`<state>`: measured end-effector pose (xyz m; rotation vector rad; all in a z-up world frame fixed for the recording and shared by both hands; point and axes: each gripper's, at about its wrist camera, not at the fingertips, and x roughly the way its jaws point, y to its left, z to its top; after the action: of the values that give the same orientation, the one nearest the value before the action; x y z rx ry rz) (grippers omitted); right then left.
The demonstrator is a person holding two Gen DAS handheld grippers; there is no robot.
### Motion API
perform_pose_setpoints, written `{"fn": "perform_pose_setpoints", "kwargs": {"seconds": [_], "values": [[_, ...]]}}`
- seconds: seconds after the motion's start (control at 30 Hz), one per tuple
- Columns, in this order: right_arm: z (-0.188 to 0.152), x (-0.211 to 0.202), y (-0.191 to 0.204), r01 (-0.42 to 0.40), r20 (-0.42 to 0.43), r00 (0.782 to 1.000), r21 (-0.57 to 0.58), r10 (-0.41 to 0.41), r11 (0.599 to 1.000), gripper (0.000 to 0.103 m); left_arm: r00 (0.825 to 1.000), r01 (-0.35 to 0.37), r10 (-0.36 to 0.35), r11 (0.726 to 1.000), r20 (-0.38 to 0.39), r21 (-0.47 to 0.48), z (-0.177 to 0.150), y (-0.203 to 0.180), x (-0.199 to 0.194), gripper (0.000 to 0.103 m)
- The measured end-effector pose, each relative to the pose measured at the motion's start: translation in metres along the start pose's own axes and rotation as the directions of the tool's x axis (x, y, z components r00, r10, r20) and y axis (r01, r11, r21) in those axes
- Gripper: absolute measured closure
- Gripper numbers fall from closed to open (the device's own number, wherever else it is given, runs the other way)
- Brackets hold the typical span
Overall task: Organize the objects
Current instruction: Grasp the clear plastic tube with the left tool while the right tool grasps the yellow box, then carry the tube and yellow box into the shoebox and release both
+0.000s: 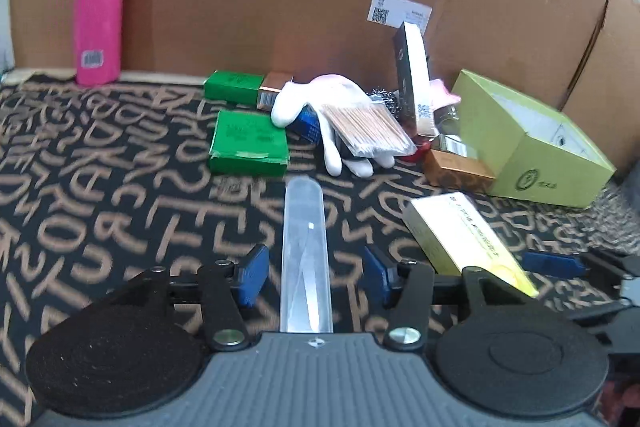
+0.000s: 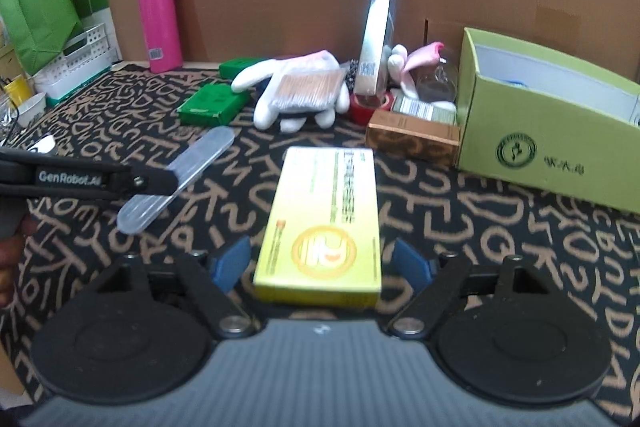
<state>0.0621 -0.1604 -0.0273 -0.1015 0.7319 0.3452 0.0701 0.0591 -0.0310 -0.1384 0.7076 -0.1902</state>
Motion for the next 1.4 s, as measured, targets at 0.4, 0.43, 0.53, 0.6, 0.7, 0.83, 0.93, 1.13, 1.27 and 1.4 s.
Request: {"fn": "perform_pose_setpoints", "kwargs": {"seconds": [0.4,0.43,0.53,0.6,0.7,0.83,0.93,1.13,1.27,1.4], "values": [[0.009,0.03,-0.001,-0.005,-0.026,1.0,-0.007,0.005,1.0,0.026,0.995,-0.094,0.097,0.989,-0.025,0.117,-0.001,-0.013,0.016,0.057],[0.009,0.033,-0.001,-0.008,-0.03,1.0,0.003,0.008,1.0,0.029,0.994,-0.1,0.104,0.987,-0.024,0.128,-0.001,-0.015,0.016,0.06],[0.007,0.032,-0.003,-0.007,-0.013,1.0,0.003,0.007,1.0,0.036,0.994,-0.106,0.11,0.985,-0.024,0.137,-0.001,-0.018,0.017,0.074],[0.004,0.029,-0.005,-0.016,-0.005,1.0,0.009,0.016,1.0,0.036,0.994,-0.101,0.106,0.987,-0.031,0.127,-0.001,-0.019,0.015,0.074],[0.0,0.02,-0.011,-0.038,0.013,0.999,0.031,0.037,0.999,0.037,0.996,-0.078,0.083,0.99,-0.043,0.114,-0.001,-0.023,0.009,0.074],[-0.002,-0.002,-0.022,-0.066,0.054,0.997,0.061,0.062,0.996,0.037,0.999,-0.031,0.035,0.989,-0.026,0.143,0.005,-0.043,-0.002,0.074],[0.001,-0.023,-0.036,-0.065,0.096,0.994,0.068,0.058,0.996,0.037,0.999,0.047,-0.047,0.986,-0.005,0.157,0.018,-0.065,-0.011,0.074],[0.016,-0.066,-0.082,-0.01,0.184,0.983,0.093,-0.007,0.996,0.037,0.984,0.152,-0.171,0.956,0.057,0.249,0.052,-0.129,-0.018,0.074],[0.036,-0.085,-0.124,0.102,0.223,0.967,0.105,-0.123,0.989,0.037,0.965,0.225,-0.251,0.939,0.074,0.259,0.081,-0.175,-0.01,0.074],[0.061,-0.083,-0.166,0.214,0.221,0.947,0.104,-0.233,0.971,0.037,0.948,0.291,-0.312,0.933,0.07,0.213,0.111,-0.218,0.01,0.074]]}}
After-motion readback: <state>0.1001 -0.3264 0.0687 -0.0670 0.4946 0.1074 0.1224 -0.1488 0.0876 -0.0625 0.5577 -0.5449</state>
